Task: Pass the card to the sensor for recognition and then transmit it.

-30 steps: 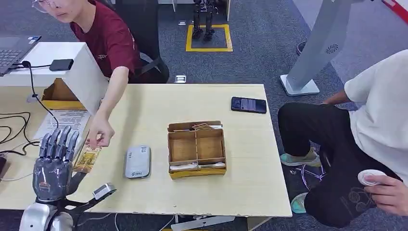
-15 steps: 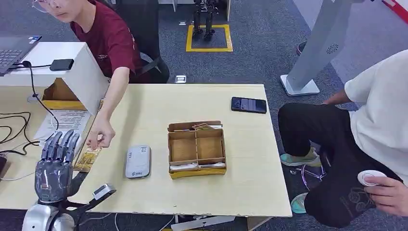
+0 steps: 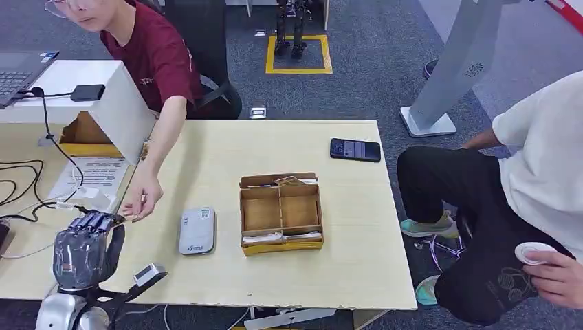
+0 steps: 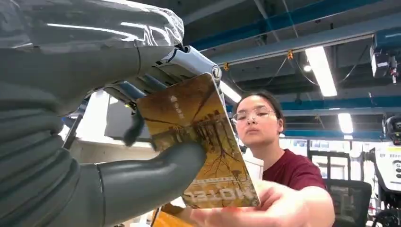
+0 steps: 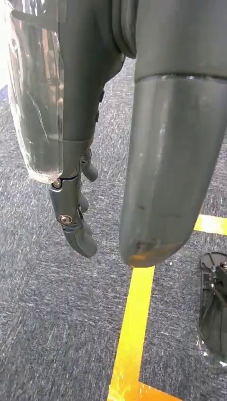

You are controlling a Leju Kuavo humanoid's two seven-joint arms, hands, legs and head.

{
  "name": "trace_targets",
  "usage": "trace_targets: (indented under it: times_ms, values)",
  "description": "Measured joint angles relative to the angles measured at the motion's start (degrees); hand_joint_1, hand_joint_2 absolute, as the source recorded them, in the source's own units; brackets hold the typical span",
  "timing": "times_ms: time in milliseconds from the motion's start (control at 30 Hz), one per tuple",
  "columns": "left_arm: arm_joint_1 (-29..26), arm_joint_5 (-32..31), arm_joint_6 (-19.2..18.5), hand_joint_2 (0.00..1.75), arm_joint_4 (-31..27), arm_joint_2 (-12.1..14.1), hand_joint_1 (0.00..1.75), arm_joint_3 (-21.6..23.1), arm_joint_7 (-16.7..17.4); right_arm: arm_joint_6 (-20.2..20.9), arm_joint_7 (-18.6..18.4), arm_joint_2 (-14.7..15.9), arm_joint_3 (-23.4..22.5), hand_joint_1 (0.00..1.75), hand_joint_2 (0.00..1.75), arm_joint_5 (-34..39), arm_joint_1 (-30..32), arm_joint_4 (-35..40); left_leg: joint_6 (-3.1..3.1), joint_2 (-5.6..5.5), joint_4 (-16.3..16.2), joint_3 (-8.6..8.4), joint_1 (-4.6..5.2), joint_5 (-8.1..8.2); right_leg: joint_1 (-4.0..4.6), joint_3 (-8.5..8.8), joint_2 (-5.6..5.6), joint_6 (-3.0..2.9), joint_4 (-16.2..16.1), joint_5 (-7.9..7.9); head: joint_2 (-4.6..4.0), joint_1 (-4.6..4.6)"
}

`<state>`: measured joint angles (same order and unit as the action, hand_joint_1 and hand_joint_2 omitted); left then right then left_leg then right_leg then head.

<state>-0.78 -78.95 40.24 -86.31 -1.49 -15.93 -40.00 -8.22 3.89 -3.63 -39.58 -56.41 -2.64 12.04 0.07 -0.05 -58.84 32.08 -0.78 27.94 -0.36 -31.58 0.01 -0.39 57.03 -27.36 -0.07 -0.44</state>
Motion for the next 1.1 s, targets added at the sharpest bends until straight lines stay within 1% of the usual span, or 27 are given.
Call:
trace_targets:
  times_ms: [167,700,867,1000,1100]
  values:
    - [-0.03,0.31,0.0,1.75,0.55,0.0,1.75,0.0,0.39,0.0,0.11,0.02,-0.13,0.0,0.0,-0.09,0.0,0.0,0.0,0.0,0.0,0.0,0.0,0.0,0.0,0.0,0.0,0.0,0.0,0.0,0.0,-0.02]
    - [-0.11,1.59,0.02,1.75,2.05,0.0,1.75,0.0,0.0,0.07,0.42,0.02,-0.35,0.0,0.0,-0.57,0.0,0.0,0.0,0.0,0.0,0.0,0.0,0.0,0.0,0.01,0.0,0.0,0.0,0.0,0.0,-0.02]
    - [-0.39,6.9,0.02,1.75,2.27,-0.02,1.75,0.2,0.0,0.26,0.61,0.0,-0.46,0.0,0.0,-1.33,0.0,0.0,0.0,0.0,0.0,-0.01,0.0,0.0,0.0,0.01,0.0,0.0,0.0,0.0,0.0,-0.02]
    - [-0.7,9.41,0.02,1.75,2.27,-0.2,1.75,0.24,-0.04,0.42,0.74,0.02,-0.83,0.0,0.0,-1.86,-0.03,0.0,0.0,0.0,0.0,-0.01,0.0,0.0,0.0,0.0,0.0,0.0,0.0,0.0,0.0,-0.02]
    - [-0.67,13.49,0.02,1.75,3.04,-0.52,1.75,0.55,-0.04,0.42,0.76,0.0,-1.33,0.0,0.0,-2.27,-0.04,0.0,0.0,0.0,0.0,-0.01,0.01,0.0,0.0,0.0,0.0,0.0,0.0,0.0,0.0,-0.02]
